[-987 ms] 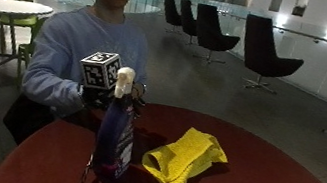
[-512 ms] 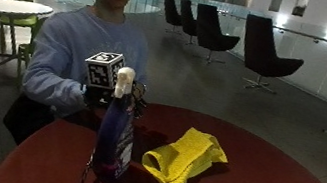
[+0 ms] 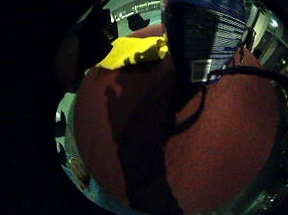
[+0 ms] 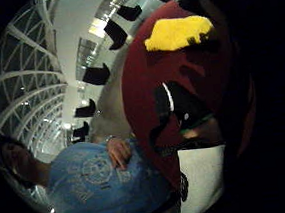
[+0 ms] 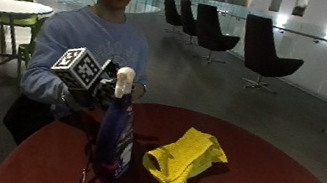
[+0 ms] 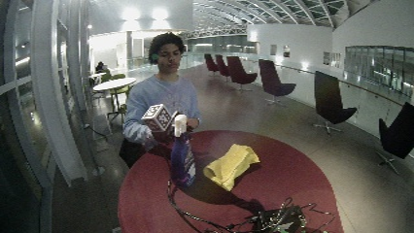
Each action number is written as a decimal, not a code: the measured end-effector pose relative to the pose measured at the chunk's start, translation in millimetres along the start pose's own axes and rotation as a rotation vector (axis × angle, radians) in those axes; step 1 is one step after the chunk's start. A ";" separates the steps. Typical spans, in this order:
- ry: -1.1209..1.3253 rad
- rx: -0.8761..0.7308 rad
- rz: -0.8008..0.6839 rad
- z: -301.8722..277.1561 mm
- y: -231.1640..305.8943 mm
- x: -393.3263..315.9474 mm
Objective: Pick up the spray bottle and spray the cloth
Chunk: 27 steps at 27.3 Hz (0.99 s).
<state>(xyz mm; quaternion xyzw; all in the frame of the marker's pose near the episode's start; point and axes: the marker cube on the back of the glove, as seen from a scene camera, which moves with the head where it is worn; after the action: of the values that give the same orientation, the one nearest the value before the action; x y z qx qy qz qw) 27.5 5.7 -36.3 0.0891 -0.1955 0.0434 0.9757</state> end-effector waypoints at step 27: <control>-0.405 0.552 0.364 -34.7 -41.9 64.0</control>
<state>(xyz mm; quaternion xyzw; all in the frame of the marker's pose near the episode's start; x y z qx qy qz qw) 104.4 -25.6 -49.5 0.3188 -0.3777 0.2485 0.8330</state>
